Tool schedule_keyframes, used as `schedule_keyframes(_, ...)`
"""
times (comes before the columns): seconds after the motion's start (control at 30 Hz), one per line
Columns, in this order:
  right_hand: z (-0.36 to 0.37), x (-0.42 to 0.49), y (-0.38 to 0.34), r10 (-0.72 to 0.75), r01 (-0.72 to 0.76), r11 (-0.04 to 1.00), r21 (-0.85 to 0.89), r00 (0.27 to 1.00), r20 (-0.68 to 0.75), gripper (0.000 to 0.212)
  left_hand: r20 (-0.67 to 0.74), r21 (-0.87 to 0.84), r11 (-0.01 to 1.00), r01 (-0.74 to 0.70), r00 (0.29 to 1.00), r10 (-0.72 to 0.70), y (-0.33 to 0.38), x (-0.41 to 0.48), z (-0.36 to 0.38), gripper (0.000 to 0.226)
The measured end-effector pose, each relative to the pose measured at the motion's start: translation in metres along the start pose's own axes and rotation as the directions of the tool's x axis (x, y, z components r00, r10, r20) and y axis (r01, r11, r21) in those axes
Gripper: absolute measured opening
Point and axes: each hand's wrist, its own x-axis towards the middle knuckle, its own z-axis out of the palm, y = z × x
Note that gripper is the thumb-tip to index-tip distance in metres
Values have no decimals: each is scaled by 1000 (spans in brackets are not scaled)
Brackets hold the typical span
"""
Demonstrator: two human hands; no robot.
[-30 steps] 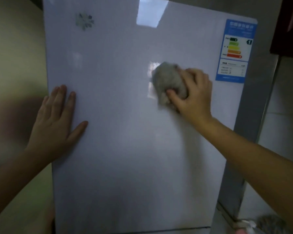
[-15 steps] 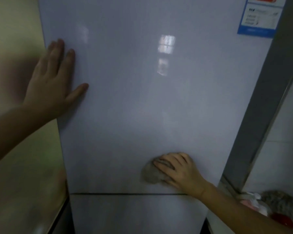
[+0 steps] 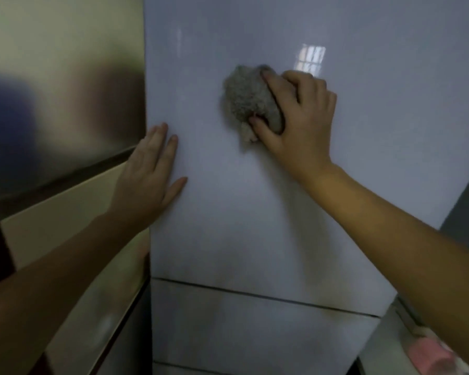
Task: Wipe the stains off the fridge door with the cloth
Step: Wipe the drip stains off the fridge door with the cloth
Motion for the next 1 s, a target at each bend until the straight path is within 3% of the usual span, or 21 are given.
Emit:
schedule_keyframes(0.13, 25, -120, -32, -128, 120, 990, 71, 984, 121, 63, 46, -13, 1000, -8, 999, 9, -4, -20, 1, 73)
schedule_keyframes(0.27, 38, -281, -70, -335, 292, 941, 170, 875, 350, 54, 93, 4, 1000, -23, 995, 22, -2, -37, 0, 73)
schedule_keyframes(0.37, 37, -337, -81, -345, 289, 939, 189, 812, 471, 56, 101, 5, 1000, -14, 995, 13, 0, -38, -2, 74)
schedule_keyframes(0.47, 36, -313, -83, -326, 272, 945, 180, 813, 483, 58, 113, -24, 1000, 16, 993, -13, 3, -35, -7, 75)
schedule_keyframes(0.53, 33, -269, -82, -305, 251, 951, 179, 858, 414, 52, 103, -39, 999, 33, 994, -29, 4, -31, -11, 74)
schedule_keyframes(0.67, 29, -146, -77, -120, 93, 989, 117, 962, 244, 58, 42, -52, 997, 58, 998, -55, 4, -23, -13, 69)
schedule_keyframes(0.77, 34, -88, -76, -18, 2, 994, 105, 988, 155, 57, -2, -58, 995, 76, 997, -77, 4, -22, -12, 64)
schedule_keyframes(0.87, 43, -107, -88, -39, 24, 995, 102, 988, 150, 58, -25, -72, 995, 69, 997, -71, 5, -24, -11, 57)
schedule_keyframes(1.0, 66, -209, -117, -185, 147, 978, 150, 943, 277, 59, 32, -68, 993, 95, 995, -93, 8, -25, -9, 59)
